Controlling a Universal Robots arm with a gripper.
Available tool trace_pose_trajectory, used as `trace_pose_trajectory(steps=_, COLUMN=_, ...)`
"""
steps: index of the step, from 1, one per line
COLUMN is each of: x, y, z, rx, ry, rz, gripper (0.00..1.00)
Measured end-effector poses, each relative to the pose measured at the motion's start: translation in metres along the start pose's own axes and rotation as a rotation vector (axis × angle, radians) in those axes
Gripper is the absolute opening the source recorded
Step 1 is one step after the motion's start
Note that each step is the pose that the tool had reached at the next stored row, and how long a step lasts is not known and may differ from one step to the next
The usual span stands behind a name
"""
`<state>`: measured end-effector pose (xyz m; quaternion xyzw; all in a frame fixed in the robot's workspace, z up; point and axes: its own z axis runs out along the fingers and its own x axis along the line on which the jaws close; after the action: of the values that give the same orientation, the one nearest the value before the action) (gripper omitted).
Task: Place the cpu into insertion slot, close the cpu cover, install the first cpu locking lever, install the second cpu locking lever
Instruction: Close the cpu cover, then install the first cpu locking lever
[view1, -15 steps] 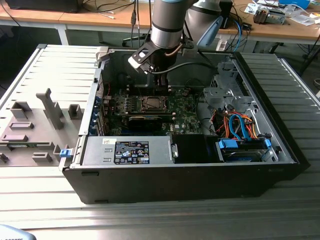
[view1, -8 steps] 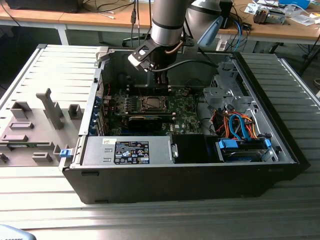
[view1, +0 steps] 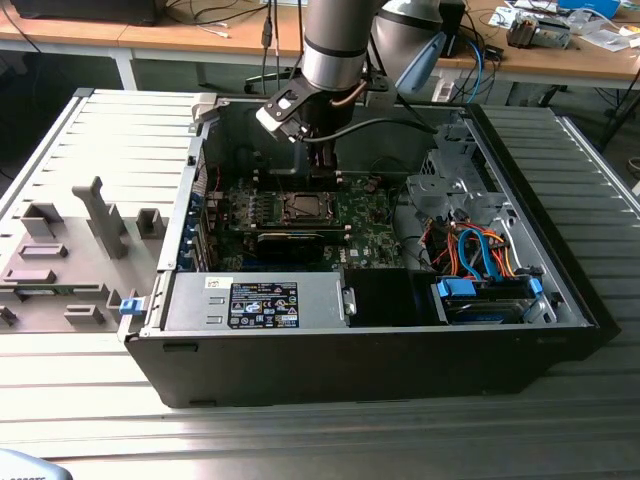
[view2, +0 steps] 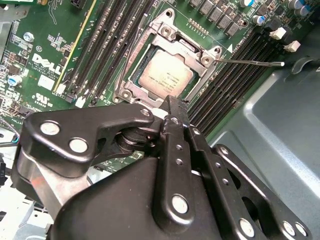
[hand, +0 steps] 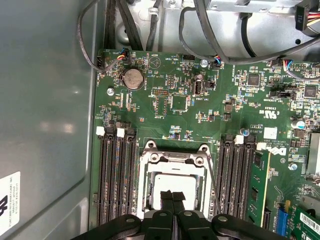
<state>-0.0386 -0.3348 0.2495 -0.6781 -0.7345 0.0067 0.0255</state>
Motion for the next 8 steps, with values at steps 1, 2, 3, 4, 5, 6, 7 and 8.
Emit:
trace_pose_trajectory(steps=1, x=0.0000, y=0.0000, z=0.0000, rx=0.0000, ry=0.0001, rz=0.000, gripper=0.11)
trace_pose_trajectory(steps=2, x=0.0000, y=0.0000, z=0.0000, rx=0.0000, ry=0.0000, rz=0.000, gripper=0.11)
trace_pose_trajectory(steps=3, x=0.0000, y=0.0000, z=-0.0001, rx=0.0000, ry=0.0000, rz=0.000, gripper=0.11)
trace_pose_trajectory(steps=4, x=0.0000, y=0.0000, z=-0.0001, rx=0.0000, ry=0.0000, rz=0.000, gripper=0.11)
trace_pose_trajectory(steps=5, x=0.0000, y=0.0000, z=-0.0001, rx=0.0000, ry=0.0000, rz=0.000, gripper=0.11)
trace_pose_trajectory(steps=6, x=0.0000, y=0.0000, z=-0.0001, rx=0.0001, ry=0.0000, rz=0.000, gripper=0.11)
trace_pose_trajectory(steps=7, x=0.0000, y=0.0000, z=-0.0001, rx=0.0002, ry=-0.0003, rz=-0.005, gripper=0.11)
trace_pose_trajectory(steps=8, x=0.0000, y=0.0000, z=-0.0002, rx=0.0004, ry=-0.0006, rz=-0.010, gripper=0.11)
